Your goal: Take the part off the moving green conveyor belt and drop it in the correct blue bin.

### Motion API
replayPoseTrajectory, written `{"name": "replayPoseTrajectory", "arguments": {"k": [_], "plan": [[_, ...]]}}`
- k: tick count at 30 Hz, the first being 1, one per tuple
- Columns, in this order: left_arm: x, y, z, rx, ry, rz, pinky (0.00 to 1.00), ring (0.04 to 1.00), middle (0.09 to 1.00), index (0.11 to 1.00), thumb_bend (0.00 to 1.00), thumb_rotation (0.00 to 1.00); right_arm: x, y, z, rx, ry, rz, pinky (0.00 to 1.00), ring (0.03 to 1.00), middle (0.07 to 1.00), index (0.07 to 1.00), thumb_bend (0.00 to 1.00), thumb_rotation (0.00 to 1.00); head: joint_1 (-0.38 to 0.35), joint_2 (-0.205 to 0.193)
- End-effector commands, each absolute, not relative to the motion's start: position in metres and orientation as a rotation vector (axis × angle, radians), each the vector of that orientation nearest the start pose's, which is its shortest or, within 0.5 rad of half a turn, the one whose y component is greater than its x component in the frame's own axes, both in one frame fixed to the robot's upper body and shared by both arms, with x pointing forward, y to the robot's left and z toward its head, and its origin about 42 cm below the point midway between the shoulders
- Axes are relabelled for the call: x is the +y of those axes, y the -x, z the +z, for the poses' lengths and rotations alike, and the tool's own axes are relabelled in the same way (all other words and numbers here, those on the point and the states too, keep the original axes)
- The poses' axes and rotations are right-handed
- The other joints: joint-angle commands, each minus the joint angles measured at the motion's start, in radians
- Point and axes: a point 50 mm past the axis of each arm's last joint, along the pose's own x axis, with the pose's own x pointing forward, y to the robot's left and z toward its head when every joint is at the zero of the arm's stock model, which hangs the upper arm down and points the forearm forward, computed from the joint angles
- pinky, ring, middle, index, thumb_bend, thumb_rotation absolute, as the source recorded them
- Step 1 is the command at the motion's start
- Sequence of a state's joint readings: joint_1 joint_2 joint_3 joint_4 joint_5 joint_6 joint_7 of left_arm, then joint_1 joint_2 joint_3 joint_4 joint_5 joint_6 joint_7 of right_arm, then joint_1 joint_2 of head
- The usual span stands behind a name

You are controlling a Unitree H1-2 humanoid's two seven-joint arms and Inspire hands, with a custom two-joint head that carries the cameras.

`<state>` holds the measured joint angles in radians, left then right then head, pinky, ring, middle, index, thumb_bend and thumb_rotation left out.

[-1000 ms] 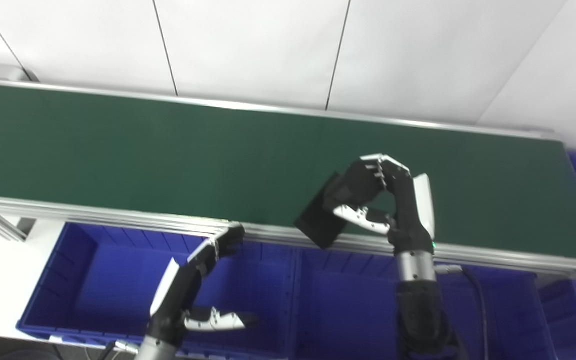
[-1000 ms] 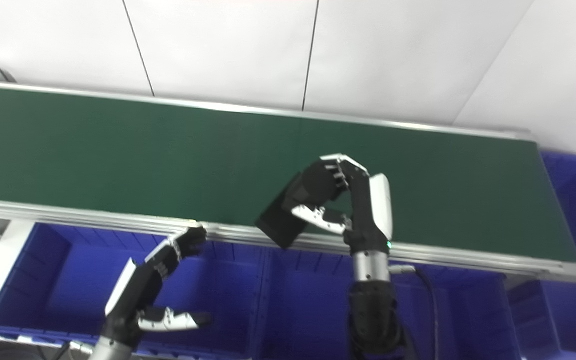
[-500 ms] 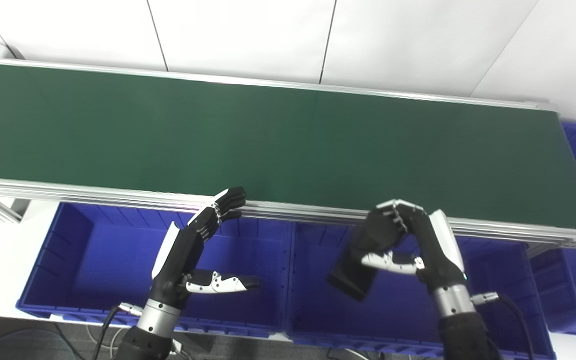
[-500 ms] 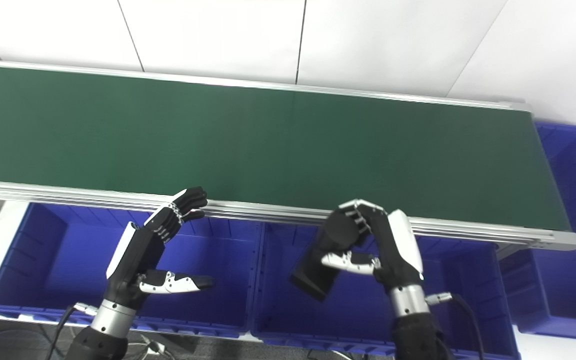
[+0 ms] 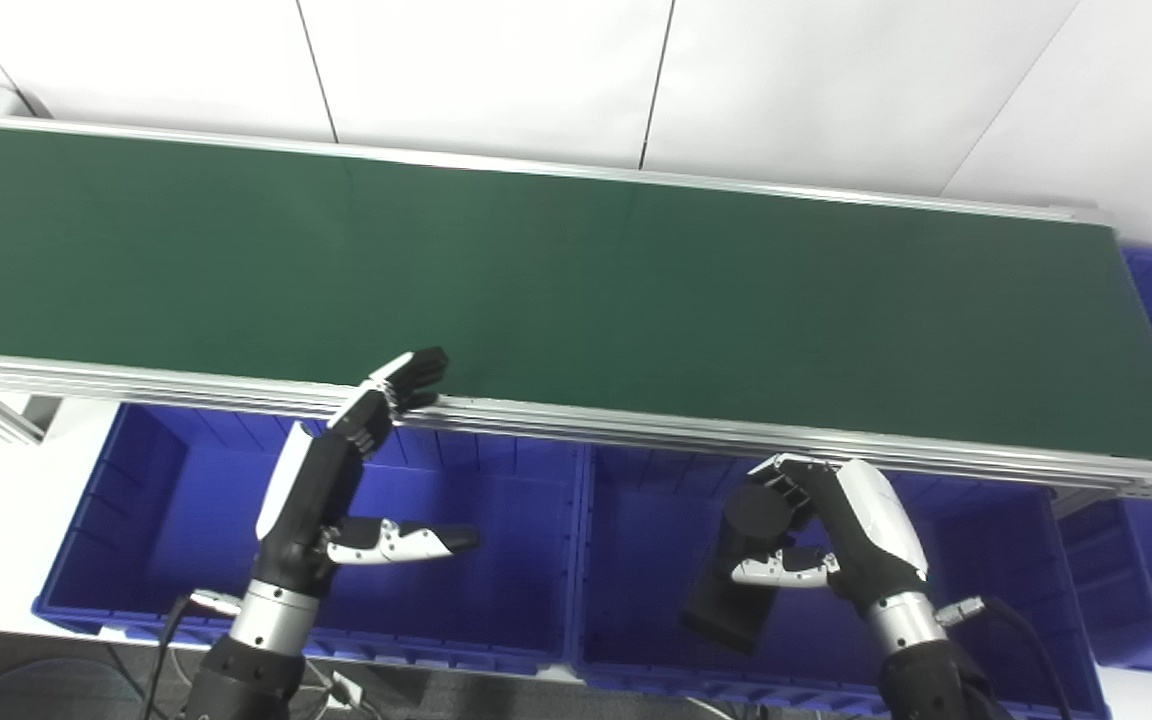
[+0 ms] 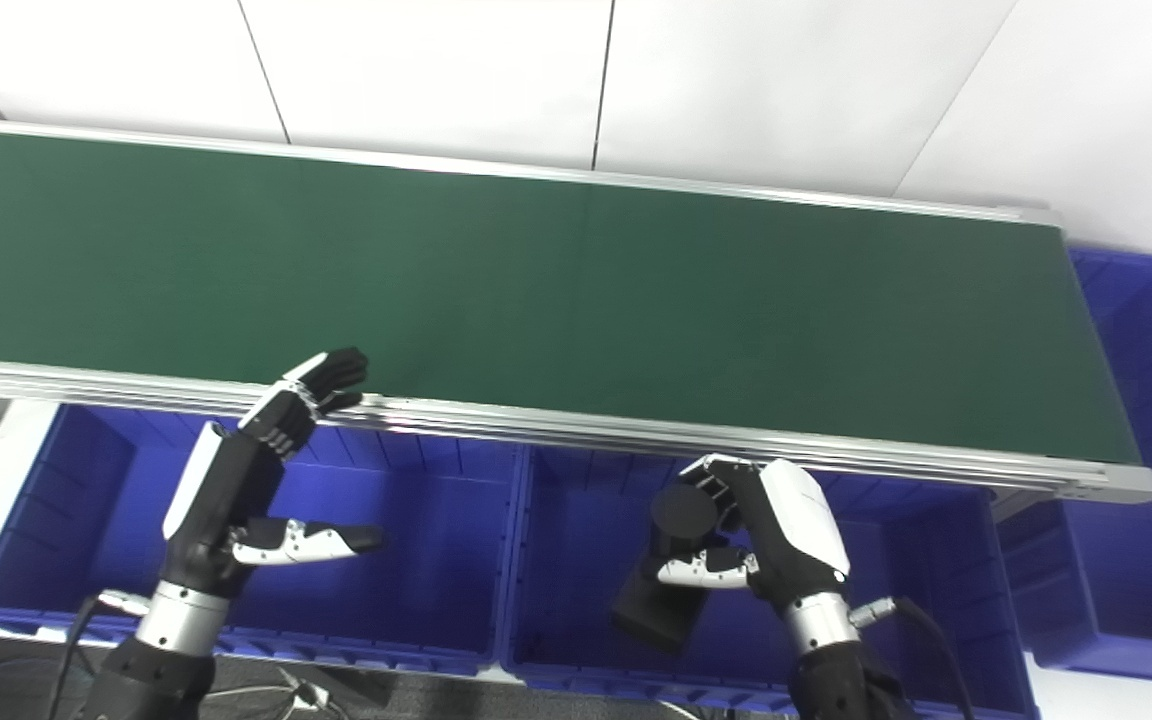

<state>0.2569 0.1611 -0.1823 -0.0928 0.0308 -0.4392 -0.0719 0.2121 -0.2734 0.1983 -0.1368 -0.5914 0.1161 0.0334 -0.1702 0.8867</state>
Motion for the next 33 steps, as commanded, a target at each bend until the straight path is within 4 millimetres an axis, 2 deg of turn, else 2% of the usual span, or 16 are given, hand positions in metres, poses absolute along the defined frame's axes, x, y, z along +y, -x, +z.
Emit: {"name": "replayPoseTrajectory", "arguments": {"k": [1, 2, 3, 4, 6, 8, 13, 20, 27, 31, 33], "plan": [[0.212, -0.189, 0.092, -0.301, -0.117, -0.260, 0.81, 0.854, 0.862, 0.853, 0.85, 0.26, -0.254, -0.215, 0.079, 0.147, 0.817, 0.175, 0.55, 0.637, 0.670, 0.669, 0.61, 0.11, -0.005, -0.003], [0.212, -0.188, 0.091, -0.298, -0.110, -0.262, 0.81, 0.854, 0.861, 0.849, 0.84, 0.24, -0.253, -0.215, 0.078, 0.150, 0.807, 0.175, 0.57, 0.669, 0.722, 0.758, 0.66, 0.13, -0.006, -0.002], [0.211, -0.188, 0.090, -0.294, -0.096, -0.264, 0.81, 0.854, 0.861, 0.849, 0.84, 0.24, -0.253, -0.216, 0.077, 0.148, 0.800, 0.175, 0.57, 0.672, 0.727, 0.767, 0.66, 0.13, -0.009, -0.004], [0.210, -0.187, 0.089, -0.290, -0.087, -0.269, 0.81, 0.851, 0.858, 0.845, 0.84, 0.23, -0.252, -0.216, 0.075, 0.139, 0.794, 0.176, 0.61, 0.720, 0.772, 0.799, 0.68, 0.17, -0.009, -0.004], [0.208, -0.187, 0.088, -0.285, -0.074, -0.274, 0.82, 0.854, 0.861, 0.847, 0.83, 0.22, -0.250, -0.216, 0.073, 0.123, 0.793, 0.179, 0.66, 0.769, 0.816, 0.827, 0.69, 0.19, -0.011, -0.003], [0.205, -0.186, 0.088, -0.285, -0.072, -0.277, 0.81, 0.850, 0.857, 0.843, 0.83, 0.22, -0.248, -0.216, 0.071, 0.119, 0.790, 0.179, 0.74, 0.848, 0.882, 0.862, 0.70, 0.27, -0.014, -0.006], [0.204, -0.185, 0.087, -0.282, -0.067, -0.280, 0.80, 0.849, 0.858, 0.845, 0.83, 0.23, -0.244, -0.214, 0.069, 0.112, 0.780, 0.169, 0.78, 0.891, 0.931, 0.903, 0.73, 0.37, -0.018, -0.009], [0.207, -0.183, 0.087, -0.278, -0.079, -0.287, 0.80, 0.853, 0.864, 0.854, 0.83, 0.25, -0.243, -0.204, 0.072, 0.073, 0.754, 0.142, 0.85, 0.920, 0.945, 0.916, 0.77, 0.43, -0.024, -0.010], [0.207, -0.181, 0.087, -0.278, -0.090, -0.290, 0.81, 0.851, 0.861, 0.852, 0.84, 0.27, -0.240, -0.193, 0.076, 0.022, 0.685, 0.084, 0.78, 0.899, 0.944, 0.937, 0.74, 0.49, -0.023, -0.016], [0.206, -0.181, 0.087, -0.277, -0.079, -0.291, 0.81, 0.850, 0.860, 0.850, 0.84, 0.26, -0.240, -0.188, 0.077, -0.029, 0.585, 0.024, 0.81, 0.900, 0.945, 0.940, 0.71, 0.55, -0.020, -0.022], [0.205, -0.181, 0.087, -0.277, -0.071, -0.290, 0.81, 0.853, 0.860, 0.849, 0.84, 0.26, -0.238, -0.186, 0.078, -0.055, 0.507, 0.008, 0.78, 0.879, 0.938, 0.939, 0.71, 0.58, -0.010, -0.032]]}}
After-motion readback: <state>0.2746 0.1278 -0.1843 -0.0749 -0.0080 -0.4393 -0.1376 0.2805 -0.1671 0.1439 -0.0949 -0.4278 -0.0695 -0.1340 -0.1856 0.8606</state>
